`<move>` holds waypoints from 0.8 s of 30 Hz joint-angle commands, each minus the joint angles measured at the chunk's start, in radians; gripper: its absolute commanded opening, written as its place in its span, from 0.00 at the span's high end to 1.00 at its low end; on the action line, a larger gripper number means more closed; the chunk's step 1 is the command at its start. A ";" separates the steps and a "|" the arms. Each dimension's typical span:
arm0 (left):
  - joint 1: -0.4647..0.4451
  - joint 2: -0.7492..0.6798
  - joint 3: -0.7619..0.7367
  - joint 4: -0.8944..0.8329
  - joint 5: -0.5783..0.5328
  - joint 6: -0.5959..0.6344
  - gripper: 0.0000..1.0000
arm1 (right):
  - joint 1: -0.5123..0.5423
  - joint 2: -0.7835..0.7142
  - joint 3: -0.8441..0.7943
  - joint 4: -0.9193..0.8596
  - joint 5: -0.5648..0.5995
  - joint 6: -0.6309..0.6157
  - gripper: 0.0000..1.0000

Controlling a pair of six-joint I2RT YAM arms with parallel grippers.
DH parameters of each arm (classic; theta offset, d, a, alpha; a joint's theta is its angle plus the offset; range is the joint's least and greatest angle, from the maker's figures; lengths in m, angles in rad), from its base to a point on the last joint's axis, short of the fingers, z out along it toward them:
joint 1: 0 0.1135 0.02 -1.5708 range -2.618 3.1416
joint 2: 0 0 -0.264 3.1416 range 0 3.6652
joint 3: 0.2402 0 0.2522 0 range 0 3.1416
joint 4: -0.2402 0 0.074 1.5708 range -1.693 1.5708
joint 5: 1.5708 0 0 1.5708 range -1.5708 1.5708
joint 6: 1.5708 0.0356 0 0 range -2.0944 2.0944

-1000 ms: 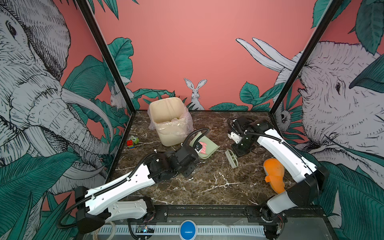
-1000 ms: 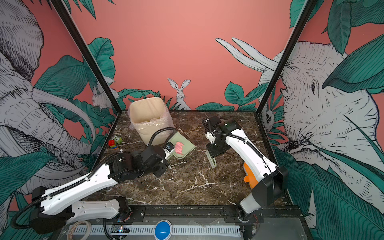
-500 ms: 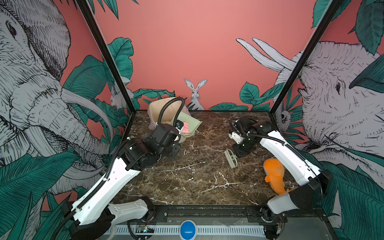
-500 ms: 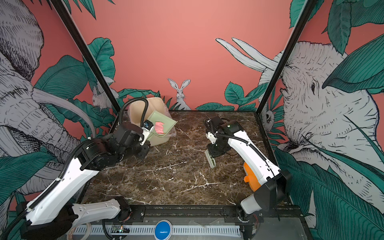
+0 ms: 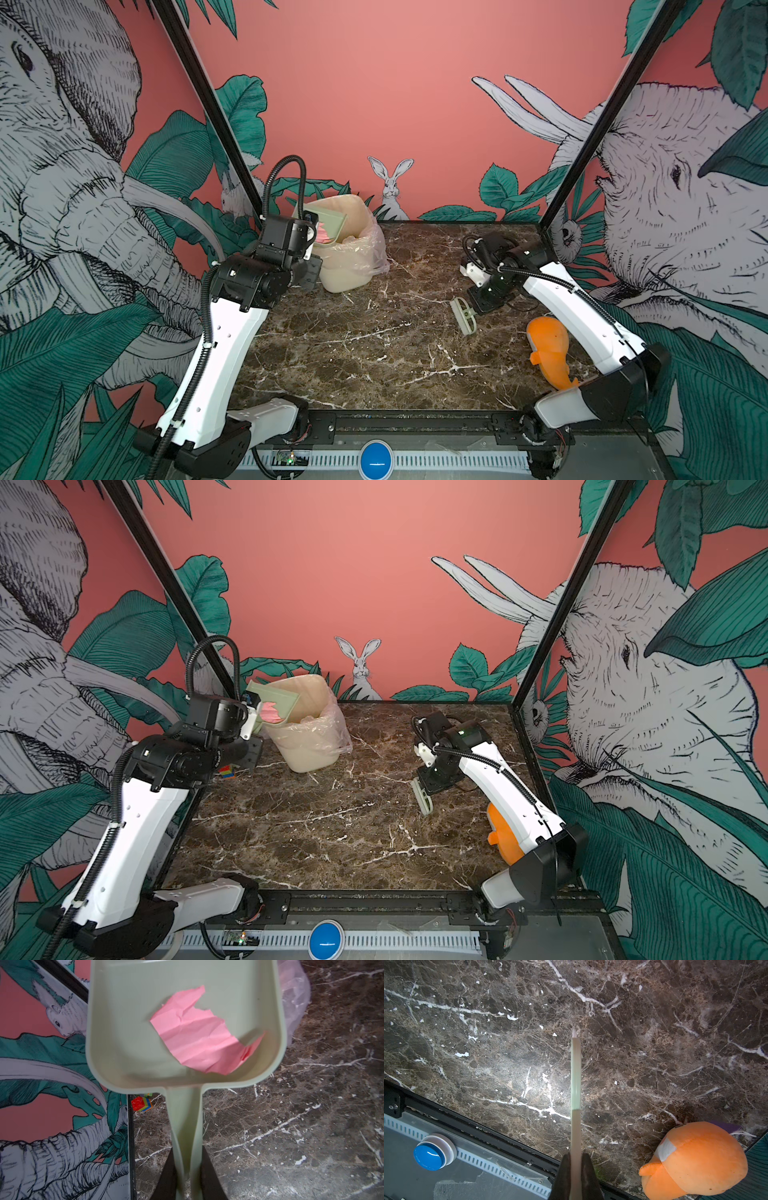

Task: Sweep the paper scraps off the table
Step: 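Lift the loaded dustpan toward the cream bin with the left gripper while the right withdraws, then tip the dustpan over the cream bin with the left gripper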

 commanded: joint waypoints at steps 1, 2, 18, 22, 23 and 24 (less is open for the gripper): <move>0.041 0.022 0.018 0.046 0.026 0.049 0.90 | -0.006 -0.026 -0.012 -0.012 -0.010 -0.011 1.00; 0.045 0.033 0.017 0.055 0.013 0.062 0.90 | -0.005 -0.026 -0.014 -0.014 -0.009 -0.012 1.00; 0.047 0.229 0.093 0.120 -0.244 0.328 0.90 | -0.012 -0.047 -0.032 -0.025 -0.016 -0.016 1.00; 0.024 0.260 0.099 0.130 -0.308 0.384 0.90 | -0.012 -0.045 -0.023 -0.030 -0.019 -0.018 1.00; 0.015 0.267 0.098 0.132 -0.329 0.402 0.90 | -0.012 -0.045 -0.022 -0.033 -0.019 -0.019 1.00; 0.001 0.273 0.094 0.137 -0.357 0.422 0.91 | -0.012 -0.045 -0.018 -0.036 -0.018 -0.021 1.00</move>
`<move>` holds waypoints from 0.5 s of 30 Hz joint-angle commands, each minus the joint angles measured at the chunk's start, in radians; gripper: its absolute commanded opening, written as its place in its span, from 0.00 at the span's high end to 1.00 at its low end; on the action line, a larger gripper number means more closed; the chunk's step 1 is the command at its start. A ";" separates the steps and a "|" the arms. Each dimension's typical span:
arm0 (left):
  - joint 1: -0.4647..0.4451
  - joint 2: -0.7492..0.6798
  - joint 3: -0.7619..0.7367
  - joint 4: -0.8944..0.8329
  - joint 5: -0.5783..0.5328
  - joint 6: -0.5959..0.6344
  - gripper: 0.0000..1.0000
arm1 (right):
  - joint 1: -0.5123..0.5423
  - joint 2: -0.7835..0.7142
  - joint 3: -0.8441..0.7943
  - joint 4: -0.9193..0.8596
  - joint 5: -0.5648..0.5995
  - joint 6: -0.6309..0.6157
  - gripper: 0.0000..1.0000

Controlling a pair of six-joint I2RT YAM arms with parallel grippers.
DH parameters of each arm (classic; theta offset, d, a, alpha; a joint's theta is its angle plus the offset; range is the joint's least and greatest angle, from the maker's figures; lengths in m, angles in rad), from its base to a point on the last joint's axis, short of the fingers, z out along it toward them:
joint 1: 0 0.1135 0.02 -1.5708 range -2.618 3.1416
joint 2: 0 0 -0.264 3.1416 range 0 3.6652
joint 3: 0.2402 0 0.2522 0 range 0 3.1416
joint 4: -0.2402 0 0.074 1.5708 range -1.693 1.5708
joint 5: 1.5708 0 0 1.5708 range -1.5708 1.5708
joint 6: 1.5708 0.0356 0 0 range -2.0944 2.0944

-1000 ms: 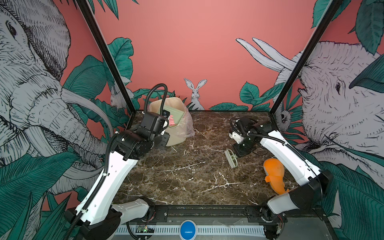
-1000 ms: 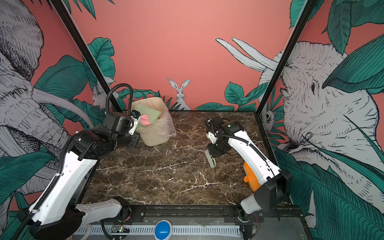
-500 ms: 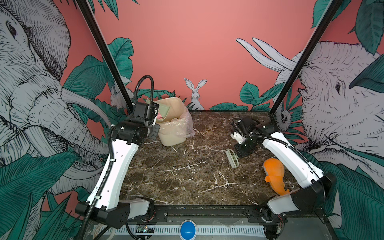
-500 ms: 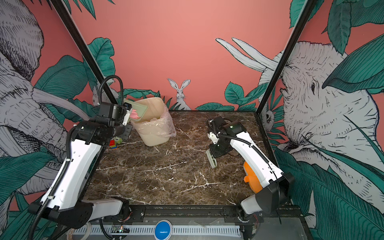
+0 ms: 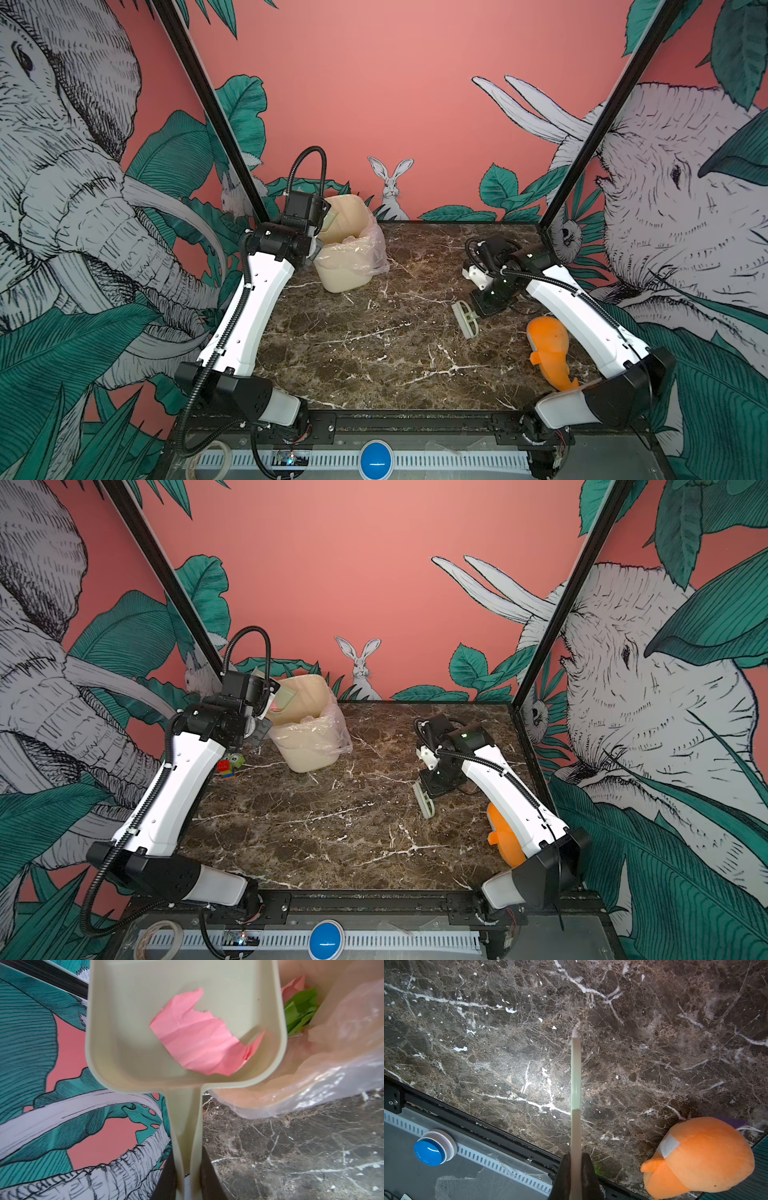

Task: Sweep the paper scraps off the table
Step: 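Tip the dustpan over the cream bin with the left gripper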

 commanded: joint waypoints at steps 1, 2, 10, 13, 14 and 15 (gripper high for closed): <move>-0.035 0.017 0.011 0.026 -0.111 0.098 0.91 | -0.003 -0.022 0.015 -0.034 -0.007 -0.017 1.00; -0.047 0.025 0.009 0.030 -0.137 0.117 0.91 | -0.003 -0.022 0.017 -0.035 -0.007 -0.019 1.00; -0.106 0.062 -0.008 0.123 -0.287 0.305 0.91 | -0.003 -0.029 0.019 -0.036 -0.016 -0.018 1.00; -0.126 0.064 -0.026 0.173 -0.345 0.381 0.91 | -0.003 -0.039 0.006 -0.032 -0.017 -0.016 1.00; -0.133 0.066 -0.025 0.181 -0.358 0.399 0.91 | -0.003 -0.039 0.001 -0.029 -0.019 -0.016 1.00; -0.141 0.066 -0.029 0.192 -0.370 0.420 0.91 | -0.003 -0.039 -0.003 -0.027 -0.022 -0.016 1.00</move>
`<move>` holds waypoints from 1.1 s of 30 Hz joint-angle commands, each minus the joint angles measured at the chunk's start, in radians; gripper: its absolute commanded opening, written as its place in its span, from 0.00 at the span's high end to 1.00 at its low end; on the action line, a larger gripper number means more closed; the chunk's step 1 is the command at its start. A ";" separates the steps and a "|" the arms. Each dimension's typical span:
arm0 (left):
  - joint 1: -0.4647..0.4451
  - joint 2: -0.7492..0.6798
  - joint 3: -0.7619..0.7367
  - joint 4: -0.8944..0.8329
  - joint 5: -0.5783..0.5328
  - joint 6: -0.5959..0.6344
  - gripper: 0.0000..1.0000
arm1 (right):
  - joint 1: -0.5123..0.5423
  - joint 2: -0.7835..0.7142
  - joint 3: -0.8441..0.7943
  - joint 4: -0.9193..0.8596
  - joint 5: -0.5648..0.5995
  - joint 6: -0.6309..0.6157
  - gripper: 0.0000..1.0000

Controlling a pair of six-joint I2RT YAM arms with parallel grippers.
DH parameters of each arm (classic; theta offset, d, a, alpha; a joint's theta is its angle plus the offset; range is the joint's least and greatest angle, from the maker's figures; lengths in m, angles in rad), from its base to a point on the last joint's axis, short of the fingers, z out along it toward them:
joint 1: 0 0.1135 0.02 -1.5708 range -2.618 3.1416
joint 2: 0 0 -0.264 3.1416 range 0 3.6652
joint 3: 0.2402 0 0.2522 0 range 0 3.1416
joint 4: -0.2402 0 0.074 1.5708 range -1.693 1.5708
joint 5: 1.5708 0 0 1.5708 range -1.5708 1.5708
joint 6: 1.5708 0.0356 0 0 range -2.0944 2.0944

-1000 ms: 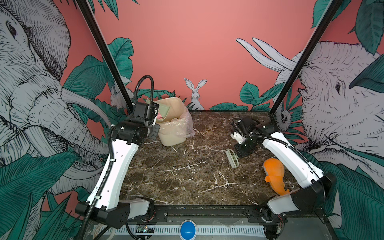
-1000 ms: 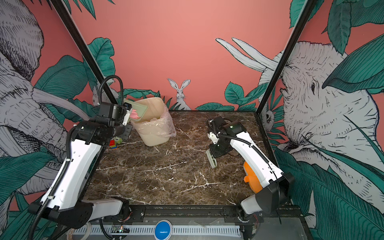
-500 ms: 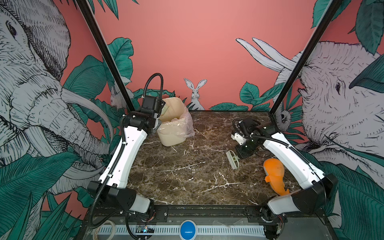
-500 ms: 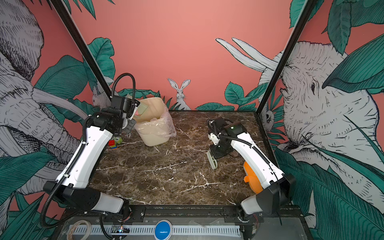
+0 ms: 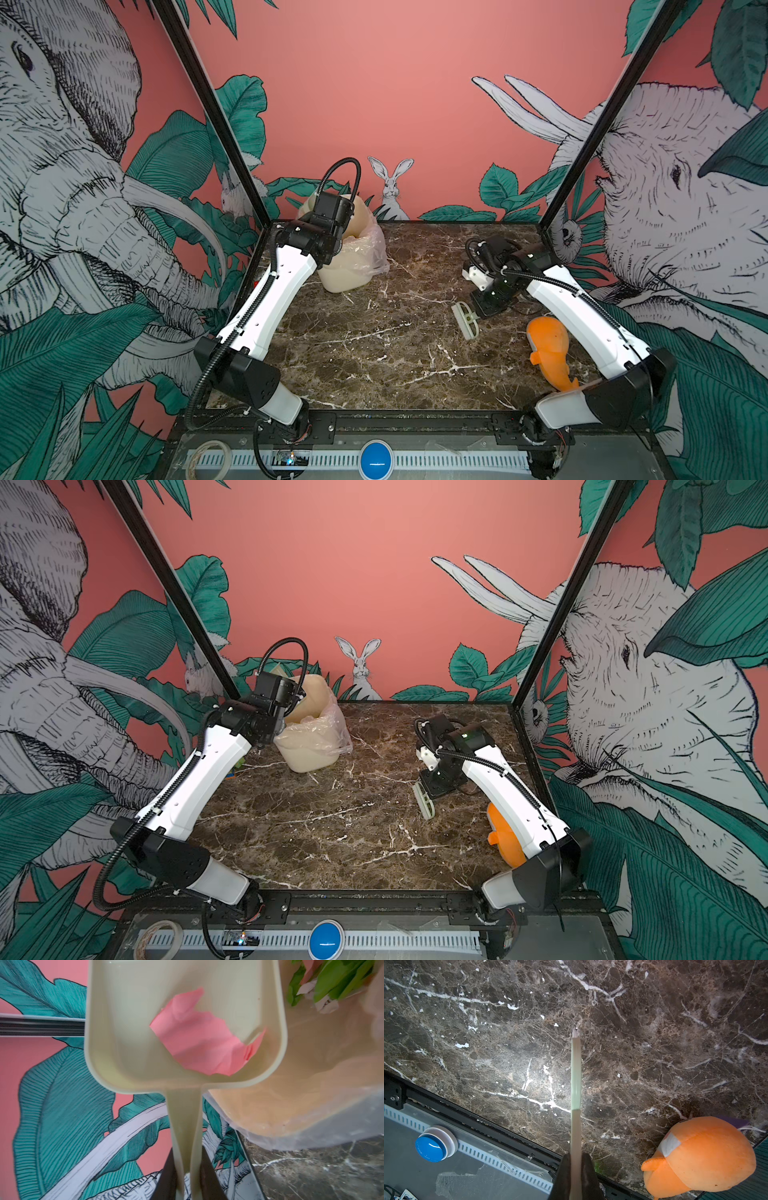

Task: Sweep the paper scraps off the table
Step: 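Tip the dustpan over the cream bin with the left gripper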

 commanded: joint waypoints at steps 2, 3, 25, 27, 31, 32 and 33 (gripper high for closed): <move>-0.027 -0.013 -0.032 0.096 -0.110 0.150 0.91 | -0.003 -0.029 -0.003 -0.017 -0.016 -0.005 1.00; -0.031 -0.014 -0.043 0.115 -0.124 0.175 0.91 | -0.004 -0.028 -0.002 -0.014 -0.018 -0.005 1.00; -0.044 -0.098 -0.266 0.500 -0.195 0.591 0.92 | -0.005 -0.030 -0.012 0.000 -0.038 -0.028 1.00; -0.043 -0.104 -0.275 0.539 -0.193 0.639 0.92 | -0.005 -0.032 -0.022 0.008 -0.047 -0.033 1.00; -0.044 -0.105 -0.273 0.576 -0.189 0.698 0.92 | -0.005 -0.037 -0.034 0.018 -0.063 -0.042 1.00; -0.044 -0.108 -0.280 0.593 -0.185 0.722 0.92 | -0.005 -0.038 -0.034 0.016 -0.064 -0.046 1.00; -0.043 -0.111 -0.287 0.609 -0.182 0.750 0.92 | -0.005 -0.038 -0.033 0.017 -0.062 -0.050 1.00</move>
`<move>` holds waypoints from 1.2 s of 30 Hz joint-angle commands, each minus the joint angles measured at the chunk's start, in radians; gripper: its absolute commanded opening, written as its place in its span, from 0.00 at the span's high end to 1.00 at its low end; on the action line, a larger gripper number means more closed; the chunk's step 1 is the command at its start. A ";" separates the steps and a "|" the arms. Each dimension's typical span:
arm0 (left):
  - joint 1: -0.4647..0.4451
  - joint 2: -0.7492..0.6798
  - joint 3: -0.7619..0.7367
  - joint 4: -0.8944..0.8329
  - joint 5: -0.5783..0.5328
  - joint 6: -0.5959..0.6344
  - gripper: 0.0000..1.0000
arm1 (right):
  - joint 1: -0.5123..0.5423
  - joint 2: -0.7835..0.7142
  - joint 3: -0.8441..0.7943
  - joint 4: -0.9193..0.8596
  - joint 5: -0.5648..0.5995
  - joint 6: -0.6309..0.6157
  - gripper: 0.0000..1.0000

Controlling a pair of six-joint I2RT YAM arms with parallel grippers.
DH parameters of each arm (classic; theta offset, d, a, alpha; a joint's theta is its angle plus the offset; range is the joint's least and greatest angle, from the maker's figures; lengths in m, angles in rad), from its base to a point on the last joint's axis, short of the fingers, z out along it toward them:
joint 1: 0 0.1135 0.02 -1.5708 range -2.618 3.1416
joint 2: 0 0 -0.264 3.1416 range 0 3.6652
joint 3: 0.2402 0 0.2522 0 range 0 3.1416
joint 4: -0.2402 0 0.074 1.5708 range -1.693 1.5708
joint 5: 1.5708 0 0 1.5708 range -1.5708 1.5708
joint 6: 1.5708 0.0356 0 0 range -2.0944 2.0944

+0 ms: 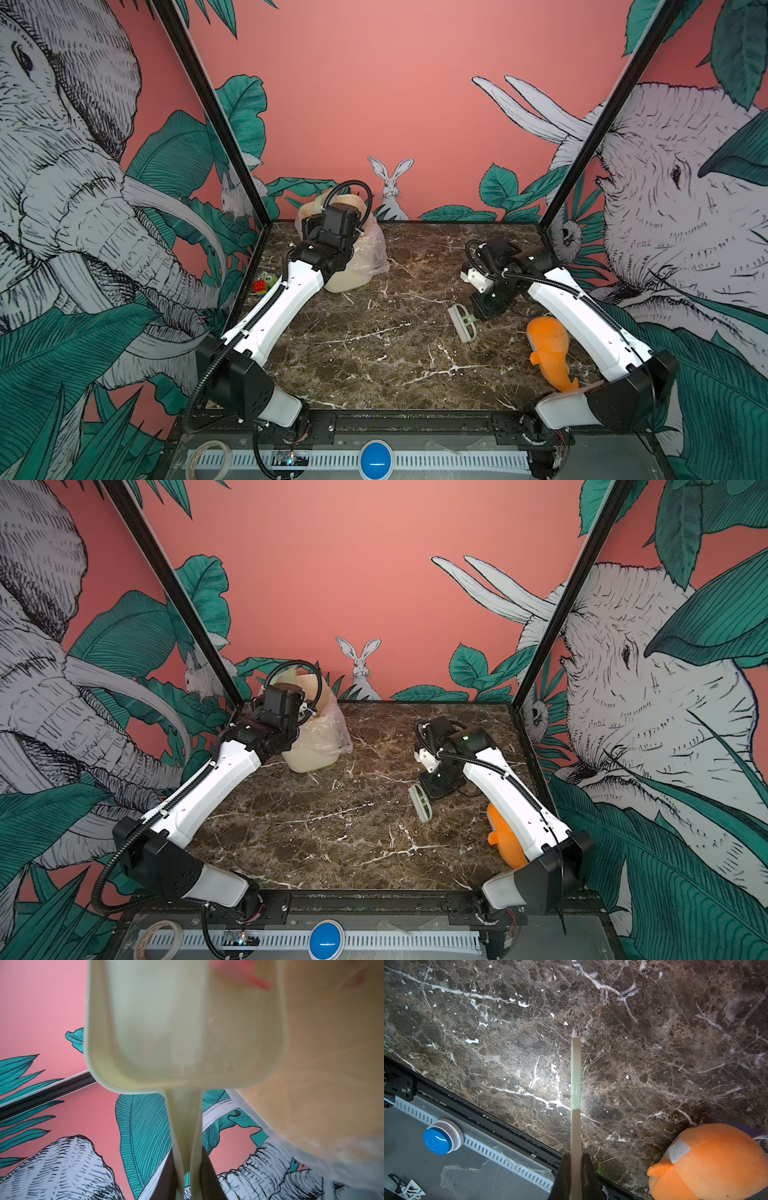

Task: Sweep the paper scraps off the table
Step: 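Tip the dustpan over the cream bin with the left gripper, then lower the dustpan onto the table with the left gripper while the right lowers the brush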

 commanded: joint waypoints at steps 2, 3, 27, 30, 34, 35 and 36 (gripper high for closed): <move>-0.003 -0.048 -0.032 0.123 0.007 0.146 0.92 | -0.004 -0.030 -0.006 0.002 -0.015 -0.032 1.00; -0.003 -0.048 -0.029 0.129 0.004 0.155 0.92 | -0.005 -0.033 -0.007 0.006 -0.017 -0.034 1.00; -0.375 -0.015 0.134 -0.227 -0.069 -0.606 0.92 | -0.150 -0.075 -0.059 0.071 -0.053 -0.042 1.00; -0.461 0.021 0.149 -0.331 -0.011 -0.829 0.92 | -0.181 -0.078 -0.057 0.082 -0.064 -0.035 1.00; -0.543 0.055 0.134 -0.387 0.094 -1.042 0.92 | -0.228 -0.099 -0.086 0.123 -0.120 -0.003 1.00; -0.556 0.060 0.124 -0.397 0.115 -1.081 0.92 | -0.236 -0.104 -0.096 0.136 -0.133 0.006 1.00; -0.563 0.063 0.115 -0.403 0.132 -1.119 0.92 | -0.243 -0.109 -0.106 0.148 -0.145 0.014 1.00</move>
